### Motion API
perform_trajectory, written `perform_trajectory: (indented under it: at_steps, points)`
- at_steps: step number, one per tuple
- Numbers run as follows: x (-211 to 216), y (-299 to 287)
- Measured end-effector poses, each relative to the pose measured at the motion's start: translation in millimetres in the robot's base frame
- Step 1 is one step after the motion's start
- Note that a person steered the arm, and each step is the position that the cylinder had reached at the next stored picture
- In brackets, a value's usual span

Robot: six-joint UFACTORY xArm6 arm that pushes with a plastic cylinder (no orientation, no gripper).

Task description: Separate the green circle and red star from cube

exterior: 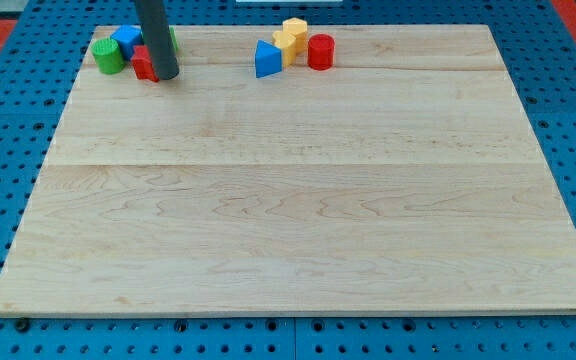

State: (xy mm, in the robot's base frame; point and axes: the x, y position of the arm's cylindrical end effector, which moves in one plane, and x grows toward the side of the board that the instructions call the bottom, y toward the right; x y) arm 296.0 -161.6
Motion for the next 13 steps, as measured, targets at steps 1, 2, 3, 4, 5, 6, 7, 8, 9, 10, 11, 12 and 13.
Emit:
perform_trajectory:
  at_steps: [1,2,3,4,5,6,7,8,9,10,11,12,13]
  points:
    - [29,13]
    - [50,-52]
    - [26,-137]
    - [21,-137]
    - [23,-136]
    - [23,-136]
    - [21,-136]
    - [14,-143]
    - [-25,-142]
    - [-38,-127]
    - [-37,-35]
    - [-17,32]
    - [6,39]
